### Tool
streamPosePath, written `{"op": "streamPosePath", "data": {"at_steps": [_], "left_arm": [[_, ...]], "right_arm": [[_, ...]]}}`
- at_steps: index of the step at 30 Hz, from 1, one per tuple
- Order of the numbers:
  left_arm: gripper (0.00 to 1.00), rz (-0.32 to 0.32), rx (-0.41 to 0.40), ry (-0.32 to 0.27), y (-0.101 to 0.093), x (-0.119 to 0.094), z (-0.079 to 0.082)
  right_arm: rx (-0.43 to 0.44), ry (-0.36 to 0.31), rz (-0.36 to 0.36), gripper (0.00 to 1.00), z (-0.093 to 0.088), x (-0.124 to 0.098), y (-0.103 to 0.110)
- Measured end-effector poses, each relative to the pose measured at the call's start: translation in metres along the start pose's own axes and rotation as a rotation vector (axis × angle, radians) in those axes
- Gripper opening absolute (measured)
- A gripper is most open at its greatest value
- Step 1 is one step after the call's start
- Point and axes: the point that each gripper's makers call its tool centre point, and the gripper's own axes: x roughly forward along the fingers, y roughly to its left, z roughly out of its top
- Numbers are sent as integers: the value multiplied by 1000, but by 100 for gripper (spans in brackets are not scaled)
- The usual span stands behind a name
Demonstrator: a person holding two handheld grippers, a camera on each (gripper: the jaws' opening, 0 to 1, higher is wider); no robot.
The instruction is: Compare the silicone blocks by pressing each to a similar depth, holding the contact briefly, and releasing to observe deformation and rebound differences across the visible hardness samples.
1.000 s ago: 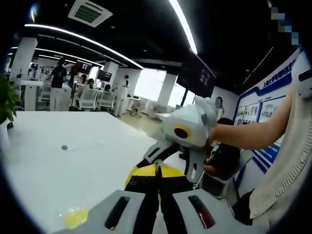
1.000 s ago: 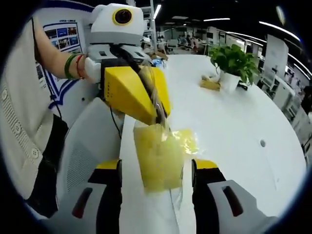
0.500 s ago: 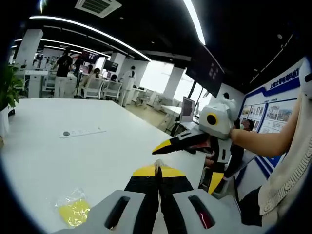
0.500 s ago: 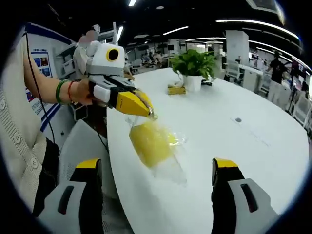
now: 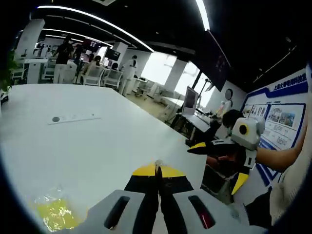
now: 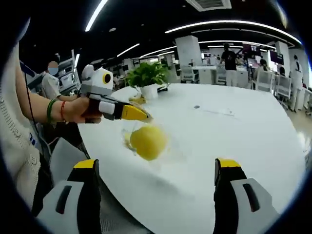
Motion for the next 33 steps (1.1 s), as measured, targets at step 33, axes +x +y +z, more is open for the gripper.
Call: {"op": "streamPosePath", "data": {"at_steps": [33], "left_arm": [[0, 329, -96, 22, 150, 53, -51]], "right_arm": [[48, -15, -57, 87, -15, 7, -14]]}}
